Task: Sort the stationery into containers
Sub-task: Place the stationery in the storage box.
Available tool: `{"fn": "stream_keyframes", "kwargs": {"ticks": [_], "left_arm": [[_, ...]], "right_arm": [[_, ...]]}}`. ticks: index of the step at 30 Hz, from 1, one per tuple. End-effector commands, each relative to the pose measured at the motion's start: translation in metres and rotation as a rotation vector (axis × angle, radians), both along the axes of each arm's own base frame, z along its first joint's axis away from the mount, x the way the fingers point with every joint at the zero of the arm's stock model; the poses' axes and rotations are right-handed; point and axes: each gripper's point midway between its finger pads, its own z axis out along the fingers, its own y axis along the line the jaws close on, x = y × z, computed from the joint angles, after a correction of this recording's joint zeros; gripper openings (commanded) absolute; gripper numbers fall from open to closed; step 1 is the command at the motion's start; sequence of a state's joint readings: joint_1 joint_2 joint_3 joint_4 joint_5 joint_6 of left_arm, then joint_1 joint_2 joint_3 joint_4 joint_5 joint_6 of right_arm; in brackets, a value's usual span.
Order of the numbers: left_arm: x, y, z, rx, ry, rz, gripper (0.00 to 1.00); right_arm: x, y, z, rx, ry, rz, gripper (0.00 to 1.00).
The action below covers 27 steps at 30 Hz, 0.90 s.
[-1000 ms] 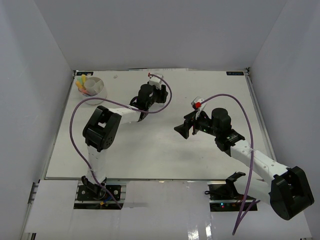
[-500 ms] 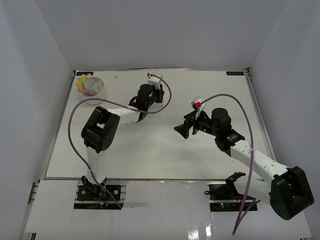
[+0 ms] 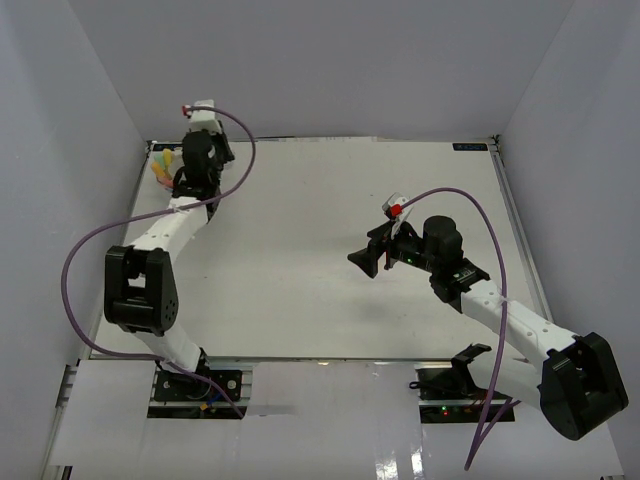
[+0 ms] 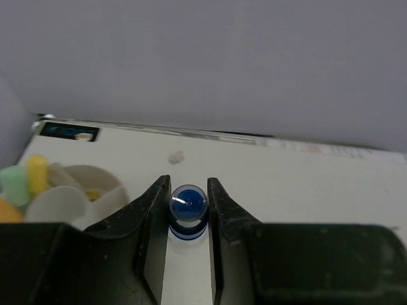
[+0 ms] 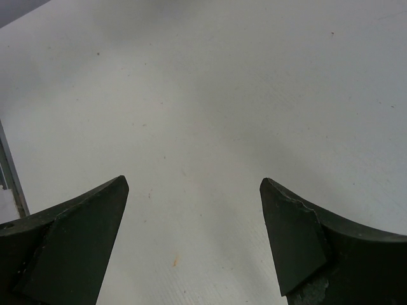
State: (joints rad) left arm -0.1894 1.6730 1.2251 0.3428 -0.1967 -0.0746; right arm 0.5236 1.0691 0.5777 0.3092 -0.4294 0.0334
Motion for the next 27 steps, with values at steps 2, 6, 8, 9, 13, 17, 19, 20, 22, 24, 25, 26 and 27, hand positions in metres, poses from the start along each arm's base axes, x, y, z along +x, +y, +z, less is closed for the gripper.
{"fn": "stream_keyframes", "kwargs": {"ticks": [2, 6, 8, 9, 13, 17, 19, 20, 22, 24, 25, 26, 27], "left_arm": [[-0.005, 0.079, 0.035, -0.007, -0.03, 0.172, 0.1], [-0.002, 0.135, 0.041, -0.03, -0.042, 0.268, 0.08], [0.0, 0.148, 0.043, -0.044, -0.035, 0.294, 0.08], [0.0, 0.157, 0.043, -0.048, -0.036, 0.309, 0.08], [-0.001, 0.174, 0.031, -0.06, -0.027, 0.33, 0.08], [0.003, 0.185, 0.017, -0.07, -0.011, 0.339, 0.08], [0.005, 0.189, 0.015, -0.081, -0.015, 0.338, 0.08], [0.006, 0.189, 0.012, -0.083, -0.015, 0.335, 0.08], [0.009, 0.187, 0.015, -0.084, -0.03, 0.322, 0.07], [0.012, 0.185, 0.017, -0.087, -0.034, 0.308, 0.07], [0.012, 0.184, 0.017, -0.087, -0.036, 0.304, 0.06], [0.013, 0.184, 0.018, -0.088, -0.039, 0.3, 0.06], [0.014, 0.183, 0.015, -0.088, -0.031, 0.298, 0.06]], "right_arm": [[0.002, 0.003, 0.01, 0.022, -0.04, 0.017, 0.91], [0.003, 0.004, 0.008, 0.02, -0.035, 0.02, 0.91], [0.003, 0.004, 0.008, 0.019, -0.034, 0.019, 0.91], [0.003, 0.004, 0.008, 0.02, -0.035, 0.02, 0.9], [0.004, 0.004, 0.006, 0.017, -0.029, 0.02, 0.9], [0.003, 0.005, 0.005, 0.016, -0.027, 0.022, 0.9], [0.004, 0.005, 0.006, 0.015, -0.028, 0.022, 0.9], [0.004, 0.005, 0.005, 0.015, -0.027, 0.022, 0.9], [0.004, 0.005, 0.005, 0.014, -0.026, 0.023, 0.9], [0.005, 0.005, 0.004, 0.013, -0.023, 0.023, 0.91], [0.005, 0.006, 0.003, 0.012, -0.022, 0.023, 0.9], [0.005, 0.006, 0.003, 0.013, -0.02, 0.023, 0.91], [0.005, 0.006, 0.002, 0.012, -0.02, 0.025, 0.91]]}}
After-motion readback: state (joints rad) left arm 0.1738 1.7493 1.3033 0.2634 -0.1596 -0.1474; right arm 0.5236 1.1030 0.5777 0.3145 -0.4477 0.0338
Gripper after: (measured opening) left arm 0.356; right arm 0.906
